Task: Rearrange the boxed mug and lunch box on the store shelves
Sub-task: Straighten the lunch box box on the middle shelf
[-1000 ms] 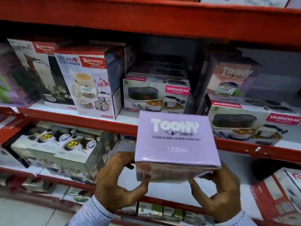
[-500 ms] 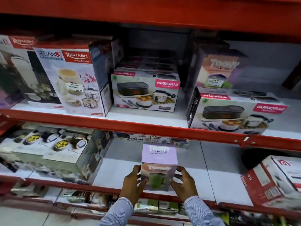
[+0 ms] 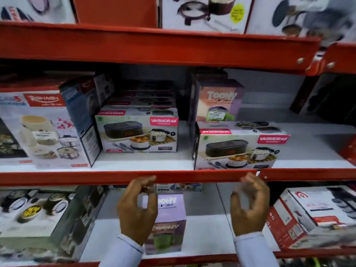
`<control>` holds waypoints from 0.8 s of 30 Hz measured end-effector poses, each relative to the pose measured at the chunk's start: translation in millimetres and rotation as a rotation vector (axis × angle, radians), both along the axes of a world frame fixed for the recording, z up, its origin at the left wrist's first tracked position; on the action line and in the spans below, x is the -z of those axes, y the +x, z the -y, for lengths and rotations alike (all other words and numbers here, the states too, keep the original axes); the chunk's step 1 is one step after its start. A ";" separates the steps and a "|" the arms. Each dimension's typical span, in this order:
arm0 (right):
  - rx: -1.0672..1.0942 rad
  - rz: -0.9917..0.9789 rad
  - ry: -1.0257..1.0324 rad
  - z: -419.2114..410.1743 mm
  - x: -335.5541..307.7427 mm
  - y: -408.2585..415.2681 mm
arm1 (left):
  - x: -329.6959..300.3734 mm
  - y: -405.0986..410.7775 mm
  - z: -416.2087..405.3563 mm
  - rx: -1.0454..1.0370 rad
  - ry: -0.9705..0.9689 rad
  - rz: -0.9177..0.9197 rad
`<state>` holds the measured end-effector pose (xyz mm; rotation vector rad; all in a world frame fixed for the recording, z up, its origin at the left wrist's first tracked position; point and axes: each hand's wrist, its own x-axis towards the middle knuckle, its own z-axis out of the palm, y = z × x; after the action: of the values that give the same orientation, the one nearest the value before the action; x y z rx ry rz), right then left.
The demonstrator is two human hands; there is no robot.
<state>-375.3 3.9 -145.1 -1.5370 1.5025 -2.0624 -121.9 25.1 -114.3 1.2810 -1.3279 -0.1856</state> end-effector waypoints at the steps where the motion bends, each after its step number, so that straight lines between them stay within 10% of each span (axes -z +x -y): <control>1: 0.037 0.059 -0.053 8.0 -15.4 -9.5 | -14.8 -10.9 8.5 0.045 0.000 -0.012; 11: 0.081 0.241 0.269 66.5 -75.5 -82.3 | -64.0 -82.8 66.5 0.295 0.307 0.004; 24: -0.162 0.263 0.082 38.2 -103.8 4.8 | -96.5 -3.8 32.2 0.079 0.030 -0.157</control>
<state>-370.5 -34.3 -41.3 -1.2555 1.3048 -1.9921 -125.7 -7.0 -17.8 1.2142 -1.2452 -0.3559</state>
